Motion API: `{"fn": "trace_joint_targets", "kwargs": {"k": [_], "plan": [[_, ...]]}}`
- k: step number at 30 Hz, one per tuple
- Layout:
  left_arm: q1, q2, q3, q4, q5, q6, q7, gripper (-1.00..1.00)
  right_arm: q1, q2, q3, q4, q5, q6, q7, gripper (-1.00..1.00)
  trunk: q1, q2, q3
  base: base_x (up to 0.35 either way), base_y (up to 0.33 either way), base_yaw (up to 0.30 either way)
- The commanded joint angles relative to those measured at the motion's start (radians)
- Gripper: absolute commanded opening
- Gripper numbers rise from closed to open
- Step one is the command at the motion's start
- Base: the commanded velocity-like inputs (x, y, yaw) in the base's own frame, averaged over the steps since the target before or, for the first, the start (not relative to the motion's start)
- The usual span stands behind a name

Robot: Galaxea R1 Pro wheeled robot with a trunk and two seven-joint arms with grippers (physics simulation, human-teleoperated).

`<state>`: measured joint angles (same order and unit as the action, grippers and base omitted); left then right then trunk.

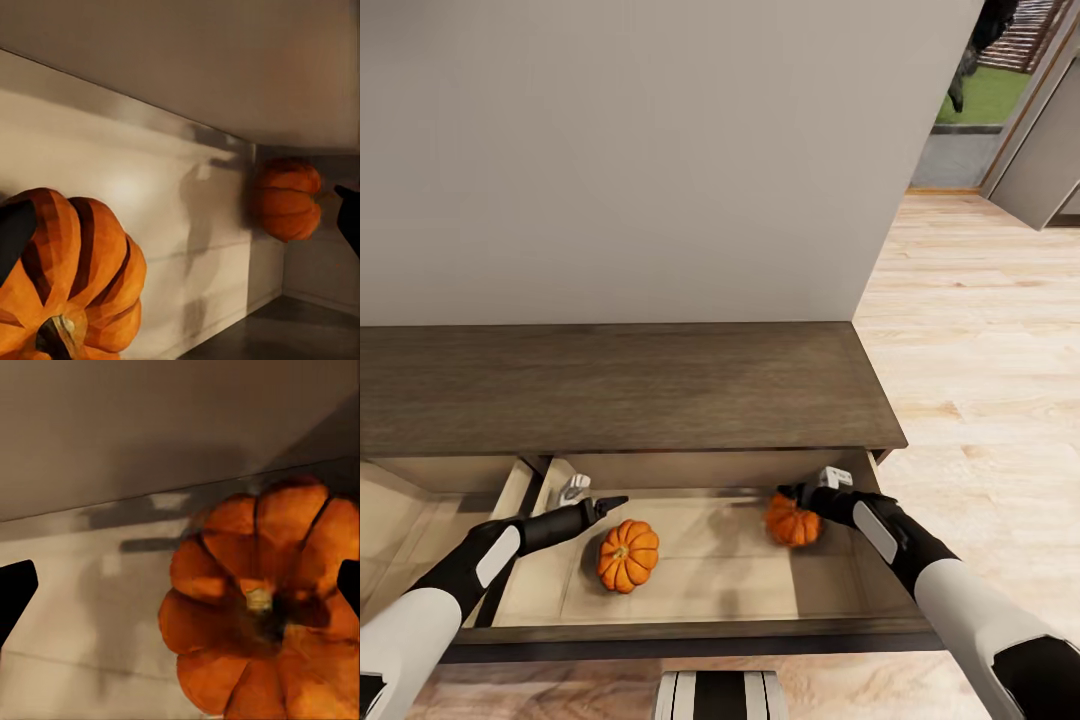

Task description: Place each of the two pumpkins and all three candles from the living room inside a cabinet in the living room (use any cabinet), then make sure every cabinet is closed, and position the cauldron so it is next to a table in the living room.

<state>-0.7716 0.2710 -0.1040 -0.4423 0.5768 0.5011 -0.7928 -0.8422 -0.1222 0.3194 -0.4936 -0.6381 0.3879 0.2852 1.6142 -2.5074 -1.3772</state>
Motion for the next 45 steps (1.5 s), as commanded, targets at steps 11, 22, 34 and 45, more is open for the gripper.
{"fn": "trace_joint_targets", "kwargs": {"k": [11,22,34,45], "plan": [[0.000,-0.088,-0.034,0.008,-0.007,0.023,0.000,1.00,0.004,0.002,-0.002,0.001,-0.001,0.041,0.003,1.00,0.000,0.000,0.000,0.000,0.000,0.000],[0.000,-0.110,-0.051,0.010,-0.005,0.022,-0.002,1.00,0.009,0.007,0.000,0.001,-0.002,0.042,0.005,1.00,0.000,0.000,0.000,0.000,0.000,0.000],[0.000,-0.113,-0.066,0.004,-0.007,0.024,-0.001,1.00,0.011,0.007,0.000,0.004,-0.004,0.042,0.004,1.00,-0.005,0.002,0.039,-0.038,0.000,0.000],[0.000,-0.111,-0.103,-0.002,-0.005,0.023,-0.003,1.00,0.011,0.008,0.000,0.009,-0.005,0.042,0.004,1.00,-0.005,0.003,0.046,-0.085,0.000,0.000]]}}
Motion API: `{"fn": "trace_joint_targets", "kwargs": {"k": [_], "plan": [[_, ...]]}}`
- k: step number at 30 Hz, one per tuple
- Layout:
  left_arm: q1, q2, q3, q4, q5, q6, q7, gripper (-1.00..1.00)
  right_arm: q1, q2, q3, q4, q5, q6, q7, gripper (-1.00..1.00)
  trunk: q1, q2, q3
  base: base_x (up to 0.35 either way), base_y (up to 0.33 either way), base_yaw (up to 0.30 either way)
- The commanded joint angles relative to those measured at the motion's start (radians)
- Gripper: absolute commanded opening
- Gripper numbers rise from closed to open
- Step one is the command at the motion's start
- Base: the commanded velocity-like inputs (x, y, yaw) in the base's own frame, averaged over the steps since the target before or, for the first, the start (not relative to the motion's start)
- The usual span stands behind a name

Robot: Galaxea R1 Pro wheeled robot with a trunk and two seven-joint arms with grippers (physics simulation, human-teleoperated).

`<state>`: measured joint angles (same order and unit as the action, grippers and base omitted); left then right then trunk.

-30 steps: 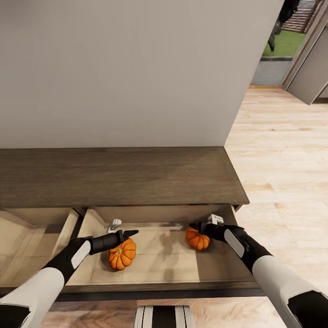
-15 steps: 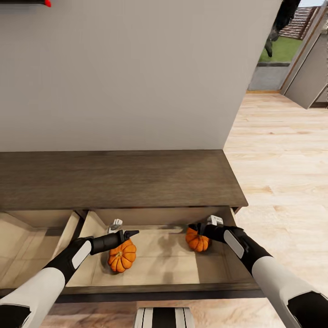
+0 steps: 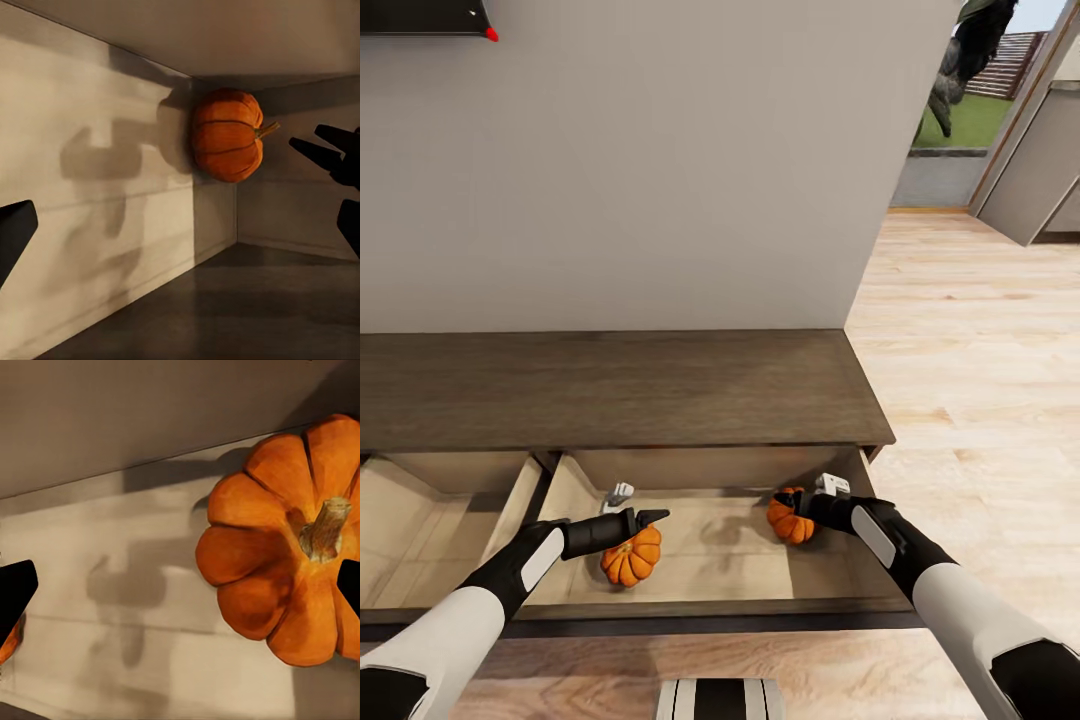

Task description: Place each of the two pumpkins and all three candles from the living room inside a cabinet in the living room (use any cabinet), then make sure every cabinet is closed, and position the cauldron so it is next to a table in the living room.

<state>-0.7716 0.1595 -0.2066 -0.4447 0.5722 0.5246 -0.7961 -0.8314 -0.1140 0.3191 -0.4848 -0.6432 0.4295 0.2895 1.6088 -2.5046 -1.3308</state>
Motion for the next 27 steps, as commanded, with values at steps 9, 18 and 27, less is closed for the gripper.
{"fn": "trace_joint_targets", "kwargs": {"k": [9,18,27], "plan": [[0.000,0.000,0.000,-0.001,-0.001,0.000,0.000,1.00,0.000,0.001,0.000,-0.002,-0.001,0.029,0.001,1.00,-0.003,0.002,0.027,-0.125,0.000,0.000],[0.000,0.005,-0.002,-0.006,-0.001,0.000,-0.077,1.00,0.000,-0.004,0.000,-0.006,0.002,0.052,0.096,1.00,-0.004,0.002,0.031,-0.071,0.000,0.000],[0.000,0.099,-0.002,-0.076,-0.002,0.001,-0.349,1.00,0.000,-0.060,0.000,-0.007,0.006,0.049,0.423,1.00,-0.004,0.002,0.031,0.000,0.000,0.000]]}}
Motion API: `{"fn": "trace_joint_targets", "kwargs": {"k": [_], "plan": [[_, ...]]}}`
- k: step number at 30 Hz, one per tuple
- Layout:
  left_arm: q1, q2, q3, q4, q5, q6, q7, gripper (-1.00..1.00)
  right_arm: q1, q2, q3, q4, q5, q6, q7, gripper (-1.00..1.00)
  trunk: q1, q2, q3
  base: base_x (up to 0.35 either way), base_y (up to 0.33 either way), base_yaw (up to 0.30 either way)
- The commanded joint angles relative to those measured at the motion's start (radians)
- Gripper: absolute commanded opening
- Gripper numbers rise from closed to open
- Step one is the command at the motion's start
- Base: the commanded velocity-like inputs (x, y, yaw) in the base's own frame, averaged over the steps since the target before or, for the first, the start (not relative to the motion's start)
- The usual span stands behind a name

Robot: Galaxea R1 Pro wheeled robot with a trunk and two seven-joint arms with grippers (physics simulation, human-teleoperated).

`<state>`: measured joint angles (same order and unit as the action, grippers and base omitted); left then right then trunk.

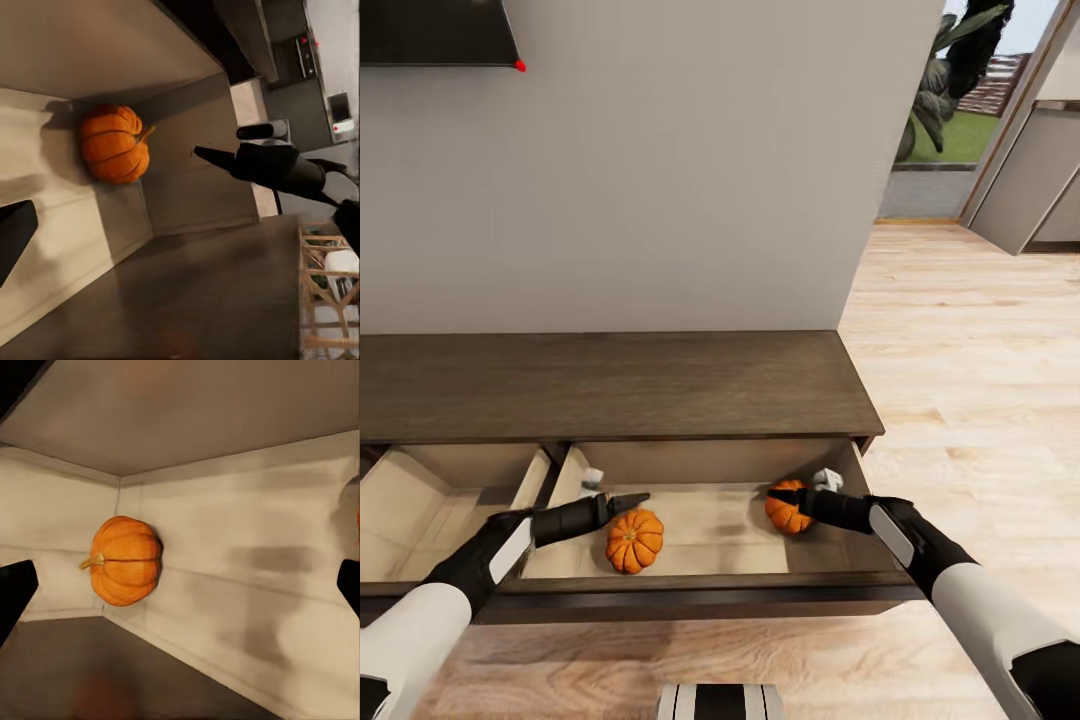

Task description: Place each of the two pumpkins and all three candles from the living room inside a cabinet in the living room (use any cabinet), then make sure every cabinet is closed, and position the cauldron so it is next to a table in the living room.

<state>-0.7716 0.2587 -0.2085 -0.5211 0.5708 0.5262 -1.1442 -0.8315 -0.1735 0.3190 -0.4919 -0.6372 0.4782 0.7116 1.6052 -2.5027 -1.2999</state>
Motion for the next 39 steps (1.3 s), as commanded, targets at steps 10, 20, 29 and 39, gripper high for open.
{"fn": "trace_joint_targets", "kwargs": {"k": [10,20,29,39], "plan": [[0.000,0.033,0.000,-0.004,-0.001,0.001,-0.164,1.00,0.000,-0.094,-0.002,-0.001,0.000,0.031,0.273,1.00,0.000,0.000,0.000,-0.138,0.000,0.000],[0.000,0.054,0.000,-0.007,-0.003,0.001,-0.373,1.00,0.000,-0.164,-0.001,-0.061,0.000,0.045,0.528,1.00,0.000,0.000,0.000,-0.319,0.000,0.000],[0.000,0.053,-0.086,-0.008,-0.002,0.004,-0.406,1.00,0.000,-0.173,0.003,-0.095,-0.001,0.089,0.611,1.00,0.000,0.000,0.000,-0.289,0.000,0.000],[0.000,0.035,-0.177,0.007,-0.003,0.004,-0.388,1.00,0.006,-0.164,0.011,-0.092,0.019,0.083,0.613,1.00,0.000,0.000,0.000,-0.262,0.000,0.000]]}}
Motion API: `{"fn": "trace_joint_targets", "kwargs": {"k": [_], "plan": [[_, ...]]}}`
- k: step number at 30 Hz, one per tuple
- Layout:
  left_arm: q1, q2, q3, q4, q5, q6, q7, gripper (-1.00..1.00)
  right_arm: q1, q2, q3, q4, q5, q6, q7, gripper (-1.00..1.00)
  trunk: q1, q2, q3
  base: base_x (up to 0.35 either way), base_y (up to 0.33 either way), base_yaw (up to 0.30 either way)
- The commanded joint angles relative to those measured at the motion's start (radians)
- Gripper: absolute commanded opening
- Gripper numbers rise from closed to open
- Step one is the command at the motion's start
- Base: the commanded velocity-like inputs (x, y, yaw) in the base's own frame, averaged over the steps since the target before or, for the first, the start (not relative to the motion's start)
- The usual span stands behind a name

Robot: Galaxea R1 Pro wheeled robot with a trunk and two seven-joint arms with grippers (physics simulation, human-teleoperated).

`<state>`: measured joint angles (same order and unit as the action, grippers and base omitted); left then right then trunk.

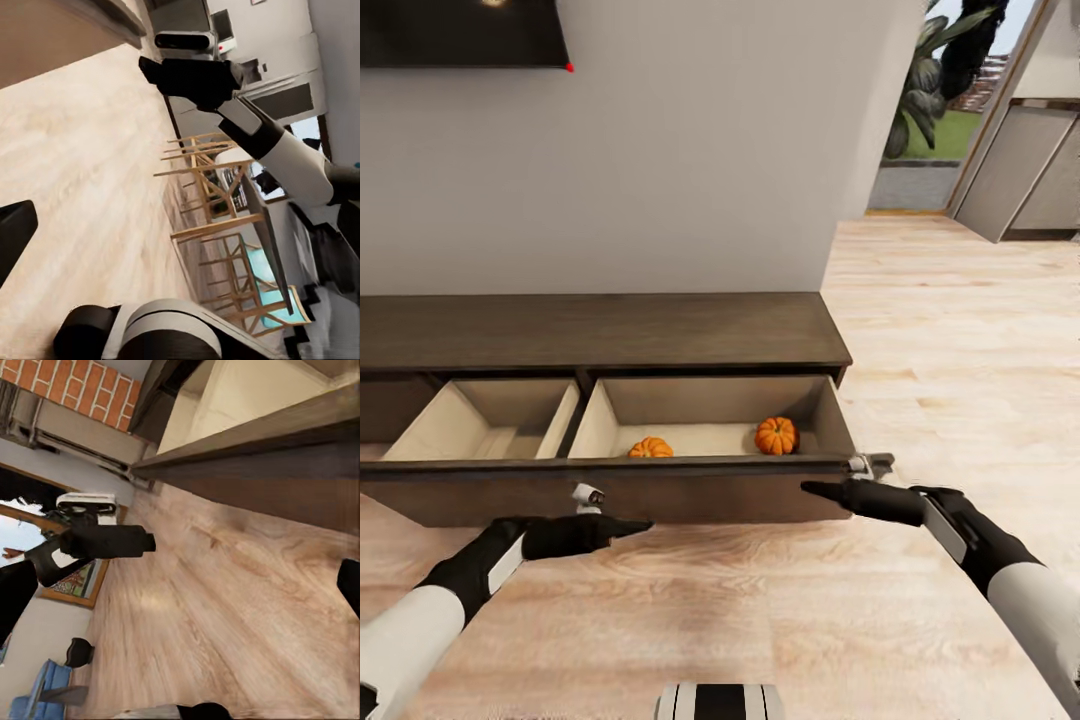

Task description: Place each of the two pumpkins and all three candles from the living room inside a cabinet in the living room (use any cabinet), then make sure every cabinet is closed, and position the cauldron so it is next to a table in the living room.

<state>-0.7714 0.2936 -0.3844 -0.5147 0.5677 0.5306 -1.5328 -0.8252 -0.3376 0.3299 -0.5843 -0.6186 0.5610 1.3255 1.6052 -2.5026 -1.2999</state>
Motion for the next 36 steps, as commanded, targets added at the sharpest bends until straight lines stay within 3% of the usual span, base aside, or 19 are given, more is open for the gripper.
{"fn": "trace_joint_targets", "kwargs": {"k": [1,3,4,6,8,10,13,16,19,22,24,26,30,32,36], "plan": [[0.000,-0.006,-0.011,0.004,0.000,-0.001,0.015,1.00,0.005,0.002,0.003,0.008,0.017,-0.003,-0.025,1.00,0.000,0.000,0.000,-0.073,0.000,0.000],[0.000,-0.022,-0.027,0.027,-0.001,-0.008,0.094,1.00,0.024,0.019,0.007,0.026,0.092,-0.033,-0.129,1.00,0.000,0.000,0.000,-0.035,0.000,0.000],[0.001,-0.043,-0.032,0.052,-0.002,-0.015,0.194,1.00,0.043,0.058,0.008,0.035,0.157,-0.092,-0.240,1.00,0.000,0.000,0.000,-0.010,0.000,0.000],[0.001,-0.085,-0.034,0.086,-0.003,-0.028,0.334,1.00,0.072,0.117,0.009,0.050,0.230,-0.186,-0.387,1.00,0.000,0.000,0.000,-0.005,0.000,0.000],[0.002,-0.118,-0.035,0.109,-0.003,-0.063,0.465,1.00,0.090,0.159,0.009,0.069,0.284,-0.254,-0.512,1.00,0.000,0.000,0.000,-0.002,0.000,0.000],[0.006,-0.141,-0.036,0.120,-0.002,-0.110,0.580,1.00,0.096,0.195,0.009,0.096,0.314,-0.303,-0.616,1.00,0.000,0.000,0.000,0.000,0.000,0.000],[0.009,-0.165,-0.036,0.139,-0.002,-0.142,0.699,1.00,0.099,0.230,0.010,0.142,0.335,-0.370,-0.731,1.00,0.000,0.000,0.000,0.000,0.000,0.000],[0.010,-0.247,-0.037,0.203,-0.004,-0.202,0.914,1.00,0.103,0.307,0.014,0.263,0.402,-0.543,-0.920,1.00,0.000,0.000,0.000,0.000,0.000,0.000],[0.011,-0.288,-0.061,0.244,-0.015,-0.270,1.037,1.00,0.104,0.334,0.015,0.305,0.443,-0.612,-0.976,1.00,0.000,0.000,0.000,0.000,0.000,0.000],[0.011,-0.348,-0.134,0.311,-0.032,-0.352,1.227,1.00,0.106,0.347,0.015,0.338,0.465,-0.675,-1.053,1.00,0.000,0.000,0.000,0.000,0.000,0.000],[0.011,-0.375,-0.160,0.336,-0.035,-0.403,1.363,1.00,0.107,0.359,0.015,0.366,0.469,-0.732,-1.118,1.00,0.000,0.000,0.000,0.000,0.000,0.000],[0.011,-0.388,-0.167,0.344,-0.035,-0.436,1.452,1.00,0.107,0.381,0.015,0.399,0.471,-0.769,-1.175,1.00,0.000,0.000,0.000,0.000,0.000,0.000],[0.015,-0.402,-0.172,0.349,-0.037,-0.462,1.564,1.00,0.107,0.413,0.016,0.446,0.476,-0.805,-1.284,1.00,0.000,0.000,0.000,0.000,0.000,0.000],[0.015,-0.404,-0.172,0.350,-0.037,-0.476,1.591,1.00,0.107,0.417,0.016,0.452,0.476,-0.809,-1.304,1.00,0.000,0.000,0.000,0.000,0.000,0.000],[0.015,-0.407,-0.174,0.349,-0.037,-0.569,1.666,1.00,0.107,0.421,0.015,0.459,0.470,-0.842,-1.324,1.00,0.000,0.000,0.000,0.000,0.000,0.000]]}}
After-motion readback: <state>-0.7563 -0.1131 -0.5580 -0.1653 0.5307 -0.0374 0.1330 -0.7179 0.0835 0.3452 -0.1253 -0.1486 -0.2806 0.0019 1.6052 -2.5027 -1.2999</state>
